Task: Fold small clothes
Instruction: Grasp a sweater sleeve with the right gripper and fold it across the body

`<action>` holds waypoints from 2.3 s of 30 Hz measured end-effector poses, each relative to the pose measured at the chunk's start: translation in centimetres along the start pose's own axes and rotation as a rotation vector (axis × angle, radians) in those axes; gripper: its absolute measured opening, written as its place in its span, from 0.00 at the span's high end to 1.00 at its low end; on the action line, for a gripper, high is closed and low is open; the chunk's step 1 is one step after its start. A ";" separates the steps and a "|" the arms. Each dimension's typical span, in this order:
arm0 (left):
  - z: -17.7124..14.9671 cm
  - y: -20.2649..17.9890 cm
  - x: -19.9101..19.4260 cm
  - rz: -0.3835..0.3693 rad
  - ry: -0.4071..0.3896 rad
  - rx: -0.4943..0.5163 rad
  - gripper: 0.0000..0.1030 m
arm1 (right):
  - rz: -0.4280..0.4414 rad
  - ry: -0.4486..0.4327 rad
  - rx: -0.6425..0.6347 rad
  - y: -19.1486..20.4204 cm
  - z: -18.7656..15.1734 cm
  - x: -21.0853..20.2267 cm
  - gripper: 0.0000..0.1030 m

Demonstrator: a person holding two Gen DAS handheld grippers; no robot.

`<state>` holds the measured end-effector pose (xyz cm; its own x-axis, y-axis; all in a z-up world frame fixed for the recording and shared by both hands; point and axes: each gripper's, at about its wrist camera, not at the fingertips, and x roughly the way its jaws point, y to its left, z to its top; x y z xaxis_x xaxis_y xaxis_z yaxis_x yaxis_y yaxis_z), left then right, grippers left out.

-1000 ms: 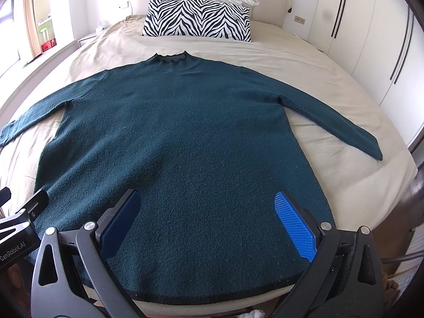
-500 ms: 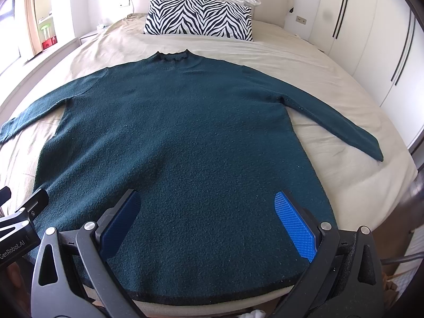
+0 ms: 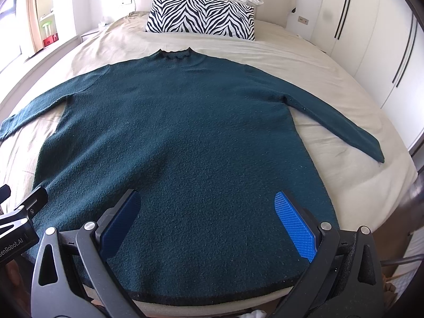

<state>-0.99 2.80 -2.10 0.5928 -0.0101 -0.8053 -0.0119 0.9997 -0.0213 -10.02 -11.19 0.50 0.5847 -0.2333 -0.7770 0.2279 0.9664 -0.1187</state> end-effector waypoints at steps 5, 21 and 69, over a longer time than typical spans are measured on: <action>0.2 -0.4 0.2 -0.001 0.002 0.002 0.00 | 0.001 0.005 0.003 0.0 0.0 0.2 0.00; 4.3 -5.0 2.7 -0.115 0.005 0.059 0.00 | 0.129 -0.077 0.263 -12.6 2.1 2.7 0.00; 15.8 -8.7 17.7 -0.835 0.234 -0.362 0.10 | 0.638 0.069 0.279 -5.3 16.4 26.0 0.40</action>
<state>22.39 -5.70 -6.82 0.3462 -0.7643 -0.5441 0.0716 0.5998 -0.7970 16.75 -24.15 -8.96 0.6219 0.3867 -0.6810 0.0539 0.8463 0.5299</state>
